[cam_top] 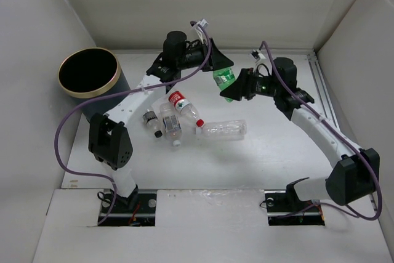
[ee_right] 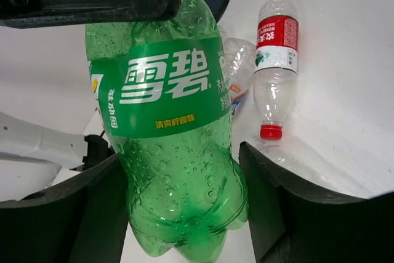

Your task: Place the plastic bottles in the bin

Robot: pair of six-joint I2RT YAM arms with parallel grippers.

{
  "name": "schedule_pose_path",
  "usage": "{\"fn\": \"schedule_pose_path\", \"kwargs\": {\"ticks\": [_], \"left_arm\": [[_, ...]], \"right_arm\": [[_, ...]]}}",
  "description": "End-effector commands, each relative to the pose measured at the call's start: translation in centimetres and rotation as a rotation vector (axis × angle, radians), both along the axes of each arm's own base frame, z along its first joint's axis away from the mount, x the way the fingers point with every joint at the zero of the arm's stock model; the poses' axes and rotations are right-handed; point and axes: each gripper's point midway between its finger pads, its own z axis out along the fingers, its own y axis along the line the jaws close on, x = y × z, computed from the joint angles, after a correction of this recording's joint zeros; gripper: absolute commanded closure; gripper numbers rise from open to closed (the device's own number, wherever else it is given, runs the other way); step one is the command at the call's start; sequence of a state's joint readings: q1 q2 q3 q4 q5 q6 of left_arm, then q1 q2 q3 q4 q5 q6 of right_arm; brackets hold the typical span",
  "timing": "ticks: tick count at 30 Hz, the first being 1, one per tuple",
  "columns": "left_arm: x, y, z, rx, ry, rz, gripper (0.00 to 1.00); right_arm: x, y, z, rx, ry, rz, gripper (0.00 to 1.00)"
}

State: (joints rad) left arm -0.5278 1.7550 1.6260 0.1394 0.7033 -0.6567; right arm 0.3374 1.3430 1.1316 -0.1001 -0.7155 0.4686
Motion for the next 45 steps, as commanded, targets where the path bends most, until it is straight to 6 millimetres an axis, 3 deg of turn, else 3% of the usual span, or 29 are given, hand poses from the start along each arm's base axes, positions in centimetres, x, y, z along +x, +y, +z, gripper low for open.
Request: {"fn": "schedule_pose_path", "kwargs": {"ticks": [1,2,3,4,5,7,10,12,13,15,16,17,18,19,20,22,23,25,26,27,29,30,35,37,38,39,40,41,45], "left_arm": [[-1.2,-0.4,2.4,-0.029,-0.064,-0.052,1.00],[-1.1,-0.2,3.0,-0.033,-0.076,-0.034,1.00],[-0.9,-0.1,3.4,-0.037,-0.085,-0.023,1.00],[-0.7,-0.1,3.2,-0.029,-0.074,-0.010,1.00],[-0.4,0.5,3.8,-0.029,-0.078,0.018,1.00],[1.2,2.3,4.4,-0.032,-0.077,0.089,1.00],[4.1,5.9,6.0,-0.027,-0.082,0.210,1.00],[5.3,8.2,7.7,-0.032,-0.096,0.261,1.00],[6.7,11.0,8.3,-0.030,-0.099,0.321,1.00],[8.7,14.5,8.8,-0.014,-0.080,0.426,1.00],[9.7,18.2,9.5,-0.007,-0.074,0.514,1.00],[10.0,20.1,10.2,-0.016,-0.077,0.555,1.00],[10.1,23.6,11.0,-0.029,-0.090,0.608,1.00],[9.8,23.6,11.4,-0.038,-0.092,0.609,1.00],[10.3,27.1,11.1,-0.041,-0.076,0.654,1.00],[9.7,30.8,12.0,-0.050,-0.089,0.723,1.00],[8.9,34.6,12.7,-0.047,-0.103,0.831,1.00],[7.8,38.4,13.4,-0.030,-0.118,0.950,1.00],[6.8,40.0,13.2,-0.007,-0.112,1.004,1.00],[6.3,43.1,12.7,0.001,-0.093,1.082,1.00],[4.5,45.5,13.0,0.012,-0.102,1.159,1.00],[3.8,48.2,11.4,0.023,-0.065,1.250,1.00],[2.1,50.8,8.6,0.104,-0.009,1.362,1.00],[2.0,51.9,6.0,0.136,0.064,1.413,1.00],[1.8,51.8,5.4,0.138,0.077,1.413,0.97],[1.9,51.8,4.5,0.141,0.093,1.411,0.55],[1.7,52.0,4.0,0.145,0.096,1.426,0.34],[1.8,52.0,3.8,0.145,0.094,1.426,0.01],[1.9,52.3,4.5,0.148,0.099,1.435,0.00]], "right_arm": [[2.4,-0.9,4.1,0.056,-0.113,-0.073,1.00],[2.4,-0.9,4.6,0.060,-0.125,-0.073,0.97],[2.3,-0.8,4.6,0.062,-0.124,-0.063,0.50],[2.4,-0.9,4.6,0.065,-0.117,-0.076,0.13],[2.7,-1.1,4.2,0.058,-0.110,-0.093,0.00],[3.6,-2.1,3.6,0.042,-0.107,-0.165,0.00],[4.9,-4.3,0.2,-0.041,-0.052,-0.304,0.00],[5.5,-5.3,-3.4,-0.117,0.037,-0.365,0.00],[5.7,-5.7,-4.6,-0.151,0.060,-0.382,0.00],[5.8,-7.0,-7.6,-0.240,0.135,-0.464,0.00],[5.8,-7.5,-8.4,-0.257,0.155,-0.494,0.00],[5.3,-7.1,-9.1,-0.272,0.158,-0.475,0.00],[5.1,-6.9,-9.9,-0.283,0.162,-0.475,0.00],[5.2,-6.9,-9.7,-0.278,0.155,-0.475,0.00],[5.1,-6.7,-9.7,-0.282,0.152,-0.475,0.00],[5.0,-6.1,-9.7,-0.279,0.152,-0.456,0.00],[5.1,-6.1,-10.0,-0.284,0.159,-0.455,0.00],[4.8,-5.0,-9.5,-0.275,0.149,-0.423,0.00],[4.8,-5.0,-9.9,-0.280,0.157,-0.422,0.00],[4.7,-4.6,-10.3,-0.286,0.163,-0.411,0.00],[4.7,-4.1,-10.3,-0.288,0.163,-0.400,0.00],[4.9,-3.8,-10.1,-0.283,0.163,-0.392,0.00],[4.5,-2.8,-10.3,-0.327,0.163,-0.397,0.00],[4.4,-2.9,-10.4,-0.359,0.162,-0.424,0.00],[4.6,-3.3,-10.3,-0.379,0.153,-0.455,0.00],[4.1,-3.0,-10.7,-0.397,0.166,-0.458,0.00],[4.0,-3.0,-10.0,-0.395,0.145,-0.471,0.00],[3.5,-3.1,-9.8,-0.397,0.146,-0.512,0.00],[2.7,-4.0,-8.3,-0.398,0.134,-0.644,0.00]]}}
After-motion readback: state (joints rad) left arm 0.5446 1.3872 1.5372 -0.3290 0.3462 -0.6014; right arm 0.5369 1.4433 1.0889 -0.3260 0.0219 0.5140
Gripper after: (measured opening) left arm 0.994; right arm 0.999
